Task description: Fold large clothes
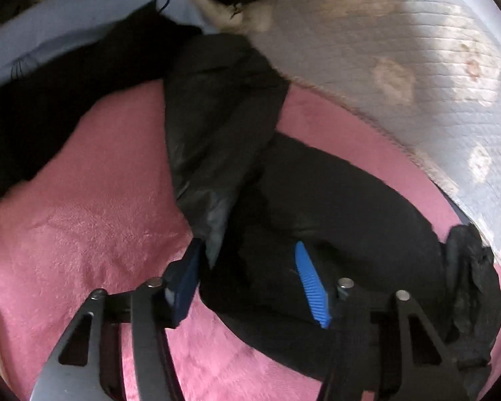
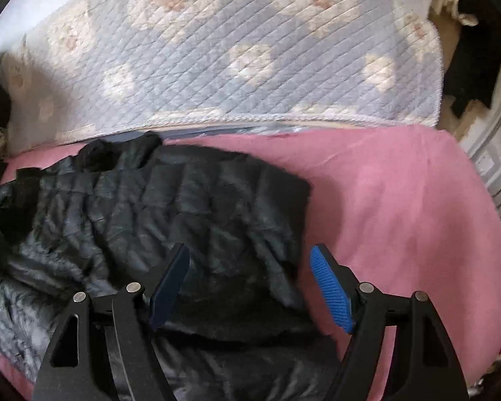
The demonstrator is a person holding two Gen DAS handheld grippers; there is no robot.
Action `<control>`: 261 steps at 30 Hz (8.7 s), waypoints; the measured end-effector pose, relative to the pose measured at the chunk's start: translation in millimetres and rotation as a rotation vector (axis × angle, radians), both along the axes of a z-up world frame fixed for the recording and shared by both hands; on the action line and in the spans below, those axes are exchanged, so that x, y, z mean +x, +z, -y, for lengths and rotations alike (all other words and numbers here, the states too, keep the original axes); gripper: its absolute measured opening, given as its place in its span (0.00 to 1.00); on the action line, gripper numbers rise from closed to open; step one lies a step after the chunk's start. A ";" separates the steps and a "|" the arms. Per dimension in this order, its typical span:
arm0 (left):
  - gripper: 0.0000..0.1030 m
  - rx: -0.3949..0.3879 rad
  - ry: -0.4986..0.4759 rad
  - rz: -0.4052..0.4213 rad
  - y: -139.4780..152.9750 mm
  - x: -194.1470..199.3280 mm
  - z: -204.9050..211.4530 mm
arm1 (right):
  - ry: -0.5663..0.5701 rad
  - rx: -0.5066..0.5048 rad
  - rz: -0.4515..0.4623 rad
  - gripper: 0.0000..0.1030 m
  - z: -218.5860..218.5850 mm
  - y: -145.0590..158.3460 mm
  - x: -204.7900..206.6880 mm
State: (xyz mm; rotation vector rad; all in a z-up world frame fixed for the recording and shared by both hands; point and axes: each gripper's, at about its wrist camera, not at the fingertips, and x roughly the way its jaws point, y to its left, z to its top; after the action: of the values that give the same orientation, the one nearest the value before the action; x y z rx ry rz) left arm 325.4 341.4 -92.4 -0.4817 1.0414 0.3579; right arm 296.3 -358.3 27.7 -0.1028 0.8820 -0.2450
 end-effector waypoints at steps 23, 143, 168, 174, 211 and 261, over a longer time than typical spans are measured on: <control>0.01 -0.049 -0.754 0.695 160.4 -90.0 232.9 | -0.029 0.195 -0.035 0.75 15.8 1.7 -7.0; 0.84 0.282 -0.384 0.109 14.5 -15.5 252.5 | 0.076 0.328 -0.059 0.66 21.4 -22.9 -15.5; 0.86 0.357 -0.441 0.479 115.6 -89.8 271.9 | 0.055 0.186 0.107 0.71 8.1 13.5 -54.2; 0.86 0.359 -0.425 0.681 168.5 -146.6 279.0 | 0.149 0.272 0.330 0.75 -35.9 52.9 -138.3; 1.00 0.478 -0.414 0.939 153.9 -282.2 326.6 | 0.162 -0.044 0.553 1.00 -105.4 11.8 -276.1; 1.00 0.580 -0.741 0.170 1.3 -186.3 336.2 | 0.102 -0.615 0.020 1.00 -87.4 -123.0 -184.0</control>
State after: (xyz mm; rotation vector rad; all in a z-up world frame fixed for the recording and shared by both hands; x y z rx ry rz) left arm 139.2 5.1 -91.1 0.3934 0.8317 -0.0544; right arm 112.2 -270.9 -95.3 -0.7131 0.7548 -0.4147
